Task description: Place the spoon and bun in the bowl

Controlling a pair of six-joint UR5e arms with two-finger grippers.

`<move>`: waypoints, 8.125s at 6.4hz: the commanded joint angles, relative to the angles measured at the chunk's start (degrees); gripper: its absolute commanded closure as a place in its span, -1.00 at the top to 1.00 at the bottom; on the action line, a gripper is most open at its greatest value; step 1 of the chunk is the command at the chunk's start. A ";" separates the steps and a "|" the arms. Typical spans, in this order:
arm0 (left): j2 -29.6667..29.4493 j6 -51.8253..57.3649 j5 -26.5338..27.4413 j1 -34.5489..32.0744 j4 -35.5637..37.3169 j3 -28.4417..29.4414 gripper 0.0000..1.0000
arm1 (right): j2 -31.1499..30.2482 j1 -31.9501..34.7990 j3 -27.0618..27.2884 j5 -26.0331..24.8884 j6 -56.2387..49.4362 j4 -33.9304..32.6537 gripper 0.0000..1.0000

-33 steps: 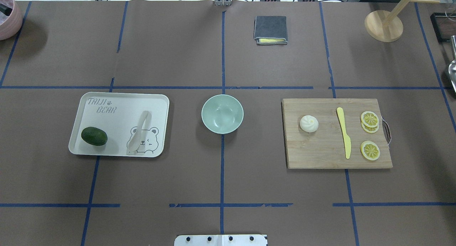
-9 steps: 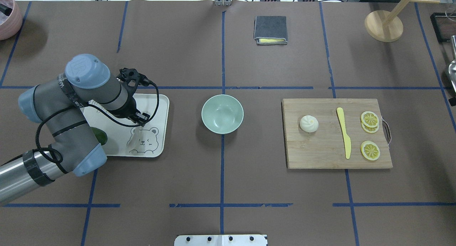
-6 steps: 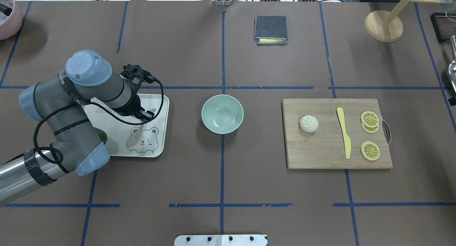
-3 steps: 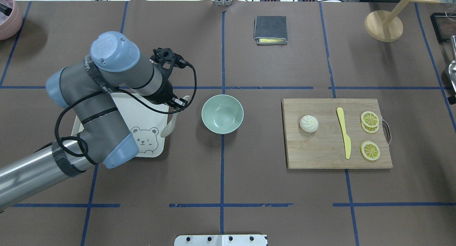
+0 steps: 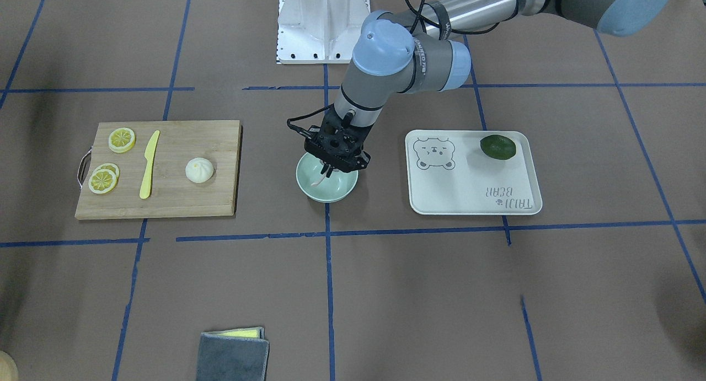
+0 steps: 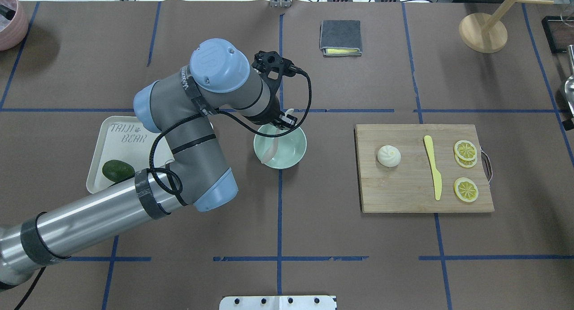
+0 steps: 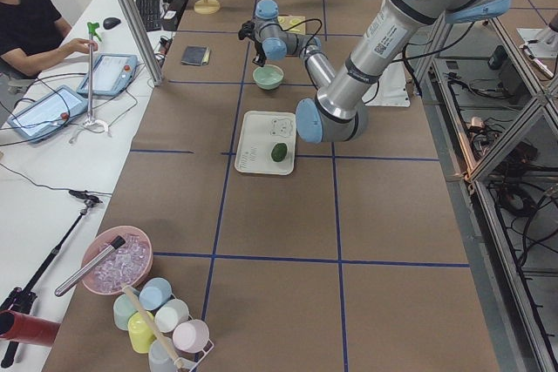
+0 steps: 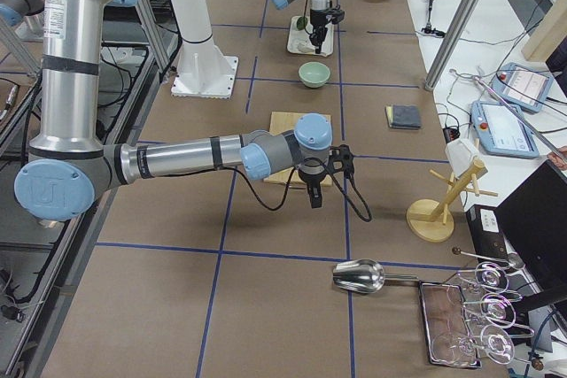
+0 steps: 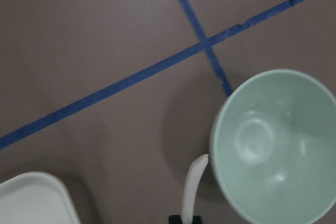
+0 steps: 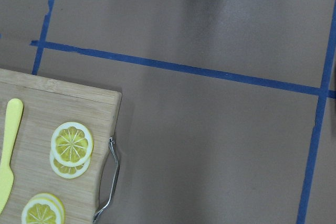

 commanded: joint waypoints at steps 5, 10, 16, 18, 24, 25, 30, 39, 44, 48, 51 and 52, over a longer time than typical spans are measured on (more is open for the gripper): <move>8.37 0.09 4.18 1.00 -2.62 -7.95 0.75 | 1.12 -10.84 -0.35 -0.83 22.35 13.06 1.00; 25.00 8.44 -1.08 -7.61 -0.58 -21.51 0.75 | 21.12 -38.64 -0.09 -26.37 59.48 6.98 1.00; 25.01 8.18 -1.01 -7.44 -0.59 -22.13 0.76 | 20.98 -43.15 -0.61 -32.74 59.39 3.04 -0.99; 25.10 8.18 -0.92 -7.44 -0.59 -22.13 0.76 | 21.16 -42.54 0.44 -32.74 59.21 3.04 -1.00; 28.97 8.53 -1.27 -7.80 -1.02 -24.42 0.76 | 45.64 -45.43 -9.46 -33.27 74.13 -0.04 -1.00; 28.62 8.53 -1.27 -7.71 -1.02 -24.07 0.79 | 48.20 -46.14 -12.01 -34.40 74.76 0.05 -1.00; 29.49 8.53 -1.10 -7.88 -0.85 -23.89 0.82 | 42.48 -44.94 -6.72 -32.25 74.07 -0.13 1.00; 47.51 58.61 -23.04 -50.21 9.59 -18.01 0.99 | 8.06 3.38 -0.51 -6.73 -13.64 -19.07 1.00; 53.75 40.61 -30.01 -52.53 9.96 -20.11 1.00 | 5.08 6.85 -4.04 -2.59 -16.02 -18.67 1.00; 53.22 40.52 -22.89 -52.18 6.17 -18.81 1.00 | 5.68 6.77 -4.13 -2.77 -15.93 -18.58 1.00; 53.66 40.61 -25.09 -52.09 12.33 -18.70 1.00 | 6.39 6.77 -3.86 -2.95 -15.15 -18.58 1.00; 53.66 40.61 -25.18 -51.92 12.16 -18.10 1.00 | 6.48 6.77 -3.60 -2.86 -15.06 -18.58 1.00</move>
